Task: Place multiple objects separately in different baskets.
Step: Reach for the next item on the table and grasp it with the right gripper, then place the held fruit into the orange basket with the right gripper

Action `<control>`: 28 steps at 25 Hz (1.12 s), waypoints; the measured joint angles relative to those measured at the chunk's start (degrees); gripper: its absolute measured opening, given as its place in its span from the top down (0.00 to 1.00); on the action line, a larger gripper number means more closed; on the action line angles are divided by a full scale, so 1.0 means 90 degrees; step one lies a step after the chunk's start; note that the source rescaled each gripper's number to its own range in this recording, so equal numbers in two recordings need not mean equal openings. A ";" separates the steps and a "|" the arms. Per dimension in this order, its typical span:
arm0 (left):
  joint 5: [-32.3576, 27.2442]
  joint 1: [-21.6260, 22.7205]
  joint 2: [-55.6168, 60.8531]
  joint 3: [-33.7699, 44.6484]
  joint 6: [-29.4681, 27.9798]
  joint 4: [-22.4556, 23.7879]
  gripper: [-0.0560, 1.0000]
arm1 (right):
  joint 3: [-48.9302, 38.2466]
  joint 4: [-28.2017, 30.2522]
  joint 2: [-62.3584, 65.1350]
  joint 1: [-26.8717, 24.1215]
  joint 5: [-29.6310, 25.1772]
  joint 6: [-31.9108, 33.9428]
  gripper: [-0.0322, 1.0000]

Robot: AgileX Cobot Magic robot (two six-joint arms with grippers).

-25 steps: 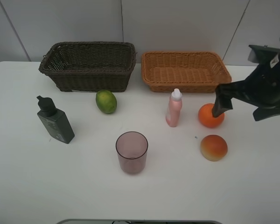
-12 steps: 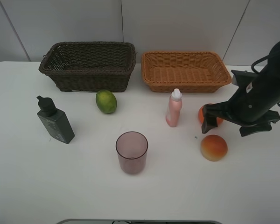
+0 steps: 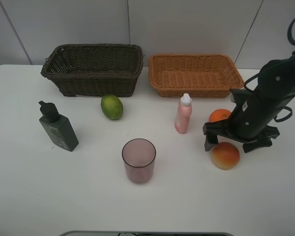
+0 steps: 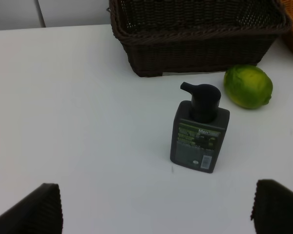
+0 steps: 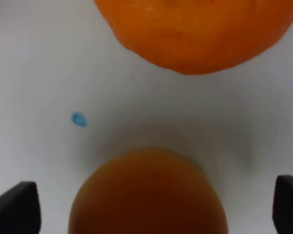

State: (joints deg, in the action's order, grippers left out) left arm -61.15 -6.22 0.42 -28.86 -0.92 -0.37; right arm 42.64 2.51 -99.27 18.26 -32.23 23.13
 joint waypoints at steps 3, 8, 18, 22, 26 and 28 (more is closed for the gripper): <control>0.0000 0.0000 0.0000 0.0000 0.0000 0.0000 0.00 | 0.0000 0.0005 -0.0118 0.0013 0.0028 0.0102 0.00; 0.0000 0.0000 0.0000 0.0000 0.0000 0.0000 0.00 | 0.0006 0.0013 -0.0210 0.0139 0.0042 0.0205 0.00; 0.0000 0.0000 0.0000 0.0000 0.0000 0.0000 0.00 | 0.0006 0.0021 -0.0440 0.0148 0.0079 0.0287 0.07; 0.0000 0.0000 0.0000 0.0000 0.0000 0.0000 0.00 | 0.0006 0.0015 -0.0451 0.0148 0.0079 0.0287 0.41; 0.0000 0.0000 0.0000 0.0000 0.0000 0.0000 0.00 | 0.0006 0.0009 -0.0460 0.0148 0.0079 0.0287 0.42; 0.0000 0.0000 0.0000 0.0000 0.0000 0.0000 0.00 | 0.0006 -0.0004 -0.0460 0.0148 0.0079 0.0287 0.42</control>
State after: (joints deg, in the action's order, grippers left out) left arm -61.15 -6.22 0.42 -28.86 -0.92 -0.37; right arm 42.69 2.48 -103.40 19.59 -31.52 25.72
